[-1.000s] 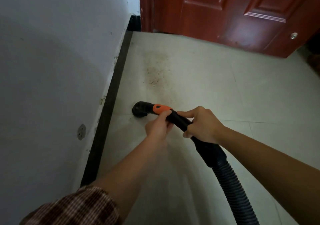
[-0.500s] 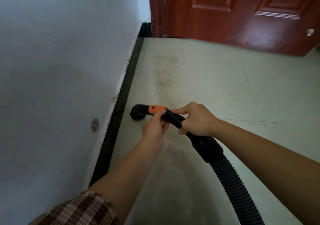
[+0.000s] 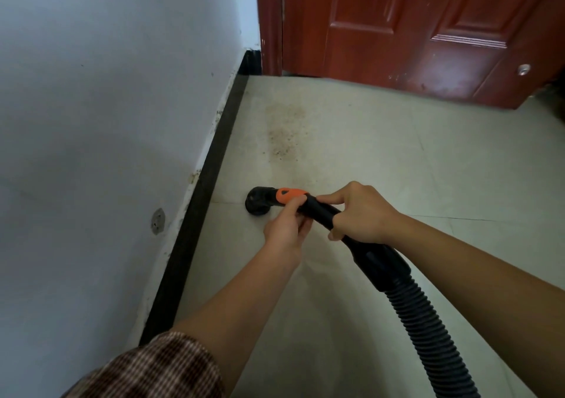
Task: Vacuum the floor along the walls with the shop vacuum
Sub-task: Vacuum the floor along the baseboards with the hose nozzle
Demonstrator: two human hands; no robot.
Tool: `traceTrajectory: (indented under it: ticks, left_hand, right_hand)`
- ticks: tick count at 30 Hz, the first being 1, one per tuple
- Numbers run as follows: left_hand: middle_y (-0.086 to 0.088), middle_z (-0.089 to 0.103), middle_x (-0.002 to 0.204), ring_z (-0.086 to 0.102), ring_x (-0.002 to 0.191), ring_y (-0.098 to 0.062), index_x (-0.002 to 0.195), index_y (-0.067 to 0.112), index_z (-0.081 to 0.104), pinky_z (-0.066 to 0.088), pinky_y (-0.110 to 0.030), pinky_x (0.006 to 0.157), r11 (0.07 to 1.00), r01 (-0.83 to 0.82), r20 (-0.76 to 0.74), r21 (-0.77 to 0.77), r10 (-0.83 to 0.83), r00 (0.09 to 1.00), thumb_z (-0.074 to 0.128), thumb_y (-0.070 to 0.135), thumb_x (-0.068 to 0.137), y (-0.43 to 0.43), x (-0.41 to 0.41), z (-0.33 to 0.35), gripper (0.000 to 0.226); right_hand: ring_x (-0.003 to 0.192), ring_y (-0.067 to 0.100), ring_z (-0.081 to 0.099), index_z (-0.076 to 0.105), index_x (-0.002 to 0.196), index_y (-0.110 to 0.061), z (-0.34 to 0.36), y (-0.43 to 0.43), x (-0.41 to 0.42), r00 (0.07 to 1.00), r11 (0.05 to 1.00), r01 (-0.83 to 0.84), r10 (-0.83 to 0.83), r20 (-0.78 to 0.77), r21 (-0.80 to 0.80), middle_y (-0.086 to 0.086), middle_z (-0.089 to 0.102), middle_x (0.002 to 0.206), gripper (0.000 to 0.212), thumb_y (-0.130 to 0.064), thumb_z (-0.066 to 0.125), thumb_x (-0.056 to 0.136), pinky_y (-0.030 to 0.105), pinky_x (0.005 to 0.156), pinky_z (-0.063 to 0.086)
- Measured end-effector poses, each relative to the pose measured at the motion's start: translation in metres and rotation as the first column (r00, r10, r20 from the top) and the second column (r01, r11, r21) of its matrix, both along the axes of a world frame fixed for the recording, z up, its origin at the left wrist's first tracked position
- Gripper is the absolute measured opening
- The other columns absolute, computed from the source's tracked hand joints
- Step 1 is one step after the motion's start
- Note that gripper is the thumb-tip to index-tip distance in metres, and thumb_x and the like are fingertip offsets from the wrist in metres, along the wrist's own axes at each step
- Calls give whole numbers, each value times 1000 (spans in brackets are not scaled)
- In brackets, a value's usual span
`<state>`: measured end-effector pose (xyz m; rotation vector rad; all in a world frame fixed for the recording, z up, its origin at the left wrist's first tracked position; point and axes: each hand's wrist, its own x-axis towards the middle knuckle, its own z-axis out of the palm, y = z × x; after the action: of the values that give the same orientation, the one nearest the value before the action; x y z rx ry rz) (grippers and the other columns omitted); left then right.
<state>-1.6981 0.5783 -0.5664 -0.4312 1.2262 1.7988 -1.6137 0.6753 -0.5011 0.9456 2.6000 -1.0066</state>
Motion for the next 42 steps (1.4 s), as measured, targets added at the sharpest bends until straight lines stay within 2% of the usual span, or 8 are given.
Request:
traceTrajectory:
  ticks: [2,5,8,14,20,30,34,42]
  left_hand:
    - [-7,72,90,71,69,-6,98,6,66,56,-13,60,1000,11,3,-5,-11,1000,72,15,86,5,8,0,17]
    - [-6,73,86,71,66,-6,94,6,66,56,-14,60,1000,23,-1,-12,-23,1000,73,15,85,10,17,2,14]
    - [-5,74,86,71,66,-5,98,6,67,56,-14,62,999,36,-6,-13,-37,999,73,16,85,12,21,3,18]
    - [-13,73,107,70,84,-11,113,2,66,56,-14,61,1000,27,-12,-10,-27,1000,70,14,86,10,24,2,31]
    - [-12,73,105,71,88,-13,115,1,65,56,-16,65,999,40,-18,-36,-41,999,72,15,85,16,26,1,34]
    - [-10,75,101,72,70,-7,108,4,68,55,-23,82,992,124,-20,-35,-124,992,72,16,84,37,40,2,27]
    - [-13,74,104,72,76,-10,113,2,66,56,-23,80,983,184,4,-11,-184,983,72,14,86,49,50,5,31]
    - [-2,76,79,72,64,-6,104,9,69,55,-23,84,959,283,37,-34,-282,959,76,19,82,72,72,5,26]
  right_hand:
    - [70,10,63,64,128,-38,1,4,9,1000,1000,15,-15,0,-1,0,68,83,68,-7,78,69,19,52,43]
    - [67,6,61,64,127,-38,2,9,19,999,999,33,-33,12,0,-7,66,72,68,-7,78,68,18,51,42]
    - [68,5,61,64,127,-37,2,12,24,999,999,40,-40,14,-5,-10,66,71,68,-7,77,68,18,52,43]
    - [70,6,61,65,125,-39,2,10,27,999,998,51,-51,11,-28,-13,63,72,69,-7,79,66,18,53,42]
    - [68,6,61,65,127,-37,2,12,31,996,995,87,-87,9,-41,-13,61,69,69,-7,79,66,18,53,42]
    - [66,5,61,65,128,-35,6,24,53,982,981,189,-189,17,-50,-15,61,69,71,-7,81,64,17,51,41]
    - [61,3,60,65,127,-37,8,31,68,971,970,240,-239,25,-36,-16,59,64,72,-7,81,64,15,48,39]
    - [63,6,63,66,124,-41,10,44,97,940,940,341,-340,37,-21,-13,65,73,69,-7,79,65,14,46,39]
